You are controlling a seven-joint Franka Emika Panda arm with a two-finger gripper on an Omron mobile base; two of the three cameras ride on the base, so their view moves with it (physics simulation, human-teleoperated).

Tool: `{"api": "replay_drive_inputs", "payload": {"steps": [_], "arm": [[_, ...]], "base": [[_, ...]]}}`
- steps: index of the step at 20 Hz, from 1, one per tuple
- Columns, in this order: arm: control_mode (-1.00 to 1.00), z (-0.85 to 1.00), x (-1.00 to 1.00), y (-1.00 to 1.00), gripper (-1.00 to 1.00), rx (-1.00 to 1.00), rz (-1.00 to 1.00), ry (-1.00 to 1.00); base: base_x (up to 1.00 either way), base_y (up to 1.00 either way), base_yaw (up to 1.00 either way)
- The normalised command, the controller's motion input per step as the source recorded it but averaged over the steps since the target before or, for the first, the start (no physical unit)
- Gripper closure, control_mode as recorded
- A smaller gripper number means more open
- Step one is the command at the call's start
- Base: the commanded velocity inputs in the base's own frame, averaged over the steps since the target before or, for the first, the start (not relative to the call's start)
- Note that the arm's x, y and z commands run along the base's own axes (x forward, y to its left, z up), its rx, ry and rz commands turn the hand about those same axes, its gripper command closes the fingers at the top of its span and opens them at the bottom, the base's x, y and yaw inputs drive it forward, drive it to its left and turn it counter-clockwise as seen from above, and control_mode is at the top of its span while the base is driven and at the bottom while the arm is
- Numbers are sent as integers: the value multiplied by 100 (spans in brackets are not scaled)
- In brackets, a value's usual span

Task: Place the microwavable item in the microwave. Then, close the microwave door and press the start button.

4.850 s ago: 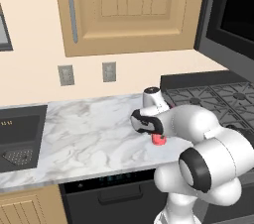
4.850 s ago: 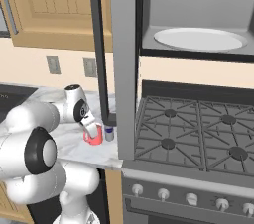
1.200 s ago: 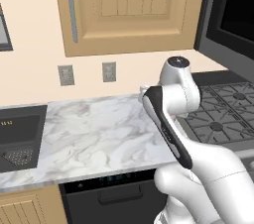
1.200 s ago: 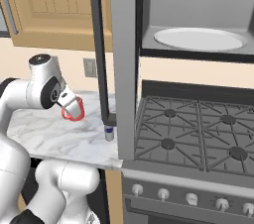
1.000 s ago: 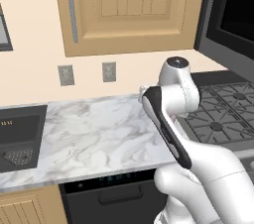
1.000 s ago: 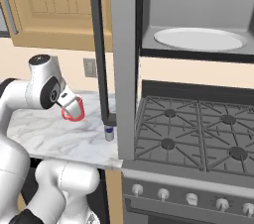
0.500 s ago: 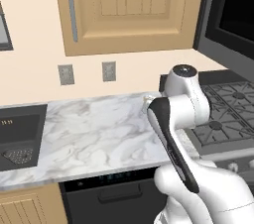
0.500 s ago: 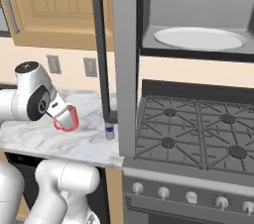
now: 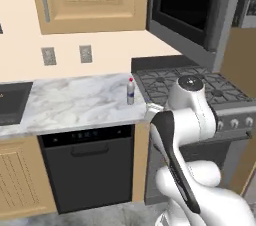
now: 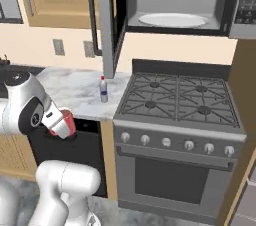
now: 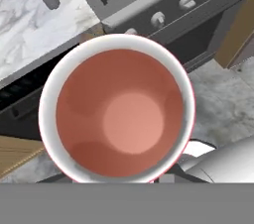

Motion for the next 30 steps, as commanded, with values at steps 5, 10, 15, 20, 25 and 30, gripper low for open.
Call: {"api": "replay_drive_inputs", "payload": {"steps": [5,10,15,20,25,30], "arm": [[100,0,0,0,100,0,0,0],[100,0,0,0,100,0,0,0],[100,0,0,0,100,0,0,0],[100,0,0,0,100,0,0,0],[100,0,0,0,100,0,0,0],[100,0,0,0,100,0,0,0]], "base": [[-69,-99,0],[-14,-99,0],[34,-53,6],[62,-22,5],[60,-11,2],[49,-19,0]]}}
